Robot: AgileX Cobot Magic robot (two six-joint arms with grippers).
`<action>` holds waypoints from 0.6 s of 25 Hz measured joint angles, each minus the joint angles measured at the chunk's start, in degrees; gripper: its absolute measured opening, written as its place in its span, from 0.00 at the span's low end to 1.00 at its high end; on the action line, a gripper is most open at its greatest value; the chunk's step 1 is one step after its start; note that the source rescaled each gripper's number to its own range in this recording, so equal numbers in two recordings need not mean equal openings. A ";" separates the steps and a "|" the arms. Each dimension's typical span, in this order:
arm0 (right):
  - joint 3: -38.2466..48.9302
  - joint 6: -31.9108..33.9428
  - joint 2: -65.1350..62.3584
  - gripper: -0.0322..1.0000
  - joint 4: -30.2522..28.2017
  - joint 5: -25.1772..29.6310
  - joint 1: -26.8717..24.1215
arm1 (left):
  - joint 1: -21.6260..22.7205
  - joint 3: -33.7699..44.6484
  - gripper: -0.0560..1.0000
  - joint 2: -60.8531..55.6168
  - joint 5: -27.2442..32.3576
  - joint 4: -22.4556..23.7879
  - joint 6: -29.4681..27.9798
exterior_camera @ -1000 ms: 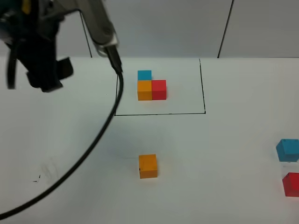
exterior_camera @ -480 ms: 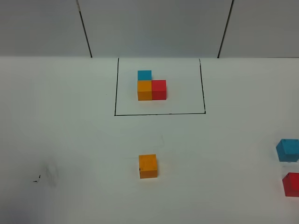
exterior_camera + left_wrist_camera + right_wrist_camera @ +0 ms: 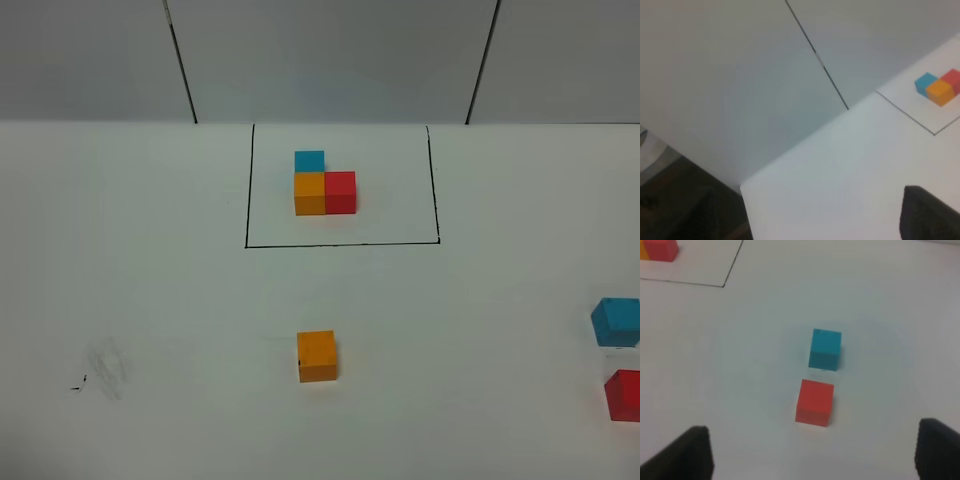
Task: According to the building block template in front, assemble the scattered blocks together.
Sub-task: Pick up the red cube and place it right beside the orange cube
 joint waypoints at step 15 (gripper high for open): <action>0.00 0.00 0.00 0.68 0.00 0.00 0.00 | 23.81 24.49 0.66 -23.53 -0.34 -16.13 -16.44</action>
